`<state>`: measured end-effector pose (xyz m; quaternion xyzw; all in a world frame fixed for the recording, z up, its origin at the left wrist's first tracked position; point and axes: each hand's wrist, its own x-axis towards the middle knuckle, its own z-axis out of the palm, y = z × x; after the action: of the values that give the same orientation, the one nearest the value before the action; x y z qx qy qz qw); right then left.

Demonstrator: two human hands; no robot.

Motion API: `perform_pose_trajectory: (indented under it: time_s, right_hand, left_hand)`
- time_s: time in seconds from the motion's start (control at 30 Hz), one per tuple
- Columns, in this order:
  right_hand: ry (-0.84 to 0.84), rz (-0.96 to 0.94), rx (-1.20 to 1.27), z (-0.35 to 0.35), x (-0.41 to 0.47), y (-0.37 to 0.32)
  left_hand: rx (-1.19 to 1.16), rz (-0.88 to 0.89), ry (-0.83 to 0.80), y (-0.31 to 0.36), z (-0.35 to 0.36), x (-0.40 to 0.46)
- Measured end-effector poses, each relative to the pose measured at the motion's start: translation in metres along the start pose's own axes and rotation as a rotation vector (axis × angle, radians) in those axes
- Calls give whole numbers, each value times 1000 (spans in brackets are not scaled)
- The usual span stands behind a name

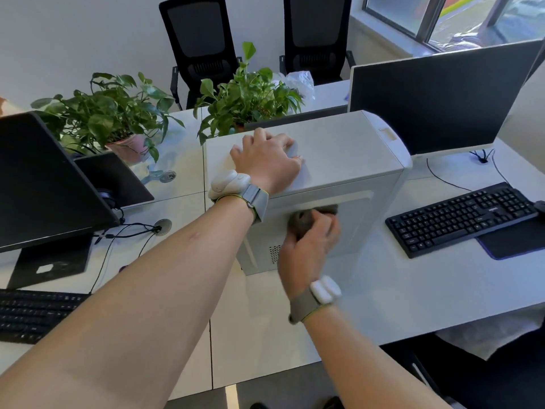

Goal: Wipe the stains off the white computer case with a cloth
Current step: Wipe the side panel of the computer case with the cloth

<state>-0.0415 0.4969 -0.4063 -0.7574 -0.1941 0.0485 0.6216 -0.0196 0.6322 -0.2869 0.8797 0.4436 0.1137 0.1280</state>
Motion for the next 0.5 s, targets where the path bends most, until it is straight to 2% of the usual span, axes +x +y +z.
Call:
perform_pose_trajectory:
  time_s: [0.1, 0.23, 0.3, 0.4, 0.43, 0.5]
  right_hand:
    - [-217, -293, -214, 10, -22, 11]
    - [-156, -399, -106, -12, 9, 10]
    - [12, -299, -48, -28, 35, 9]
    - [263, 49, 71, -43, 65, 0]
    - [311, 102, 62, -41, 67, -6]
    - [330, 78, 36, -29, 55, -15]
  left_hand:
    - [-138, -33, -12, -2, -7, -1]
    - [-320, -63, -66, -6, -16, -3]
    - [-425, -84, -116, -9, -20, -5]
    - [-680, -107, -212, -21, -32, -6]
    - [-723, -92, -247, -26, -35, -5]
    - [-656, 0, -351, -34, -38, -1]
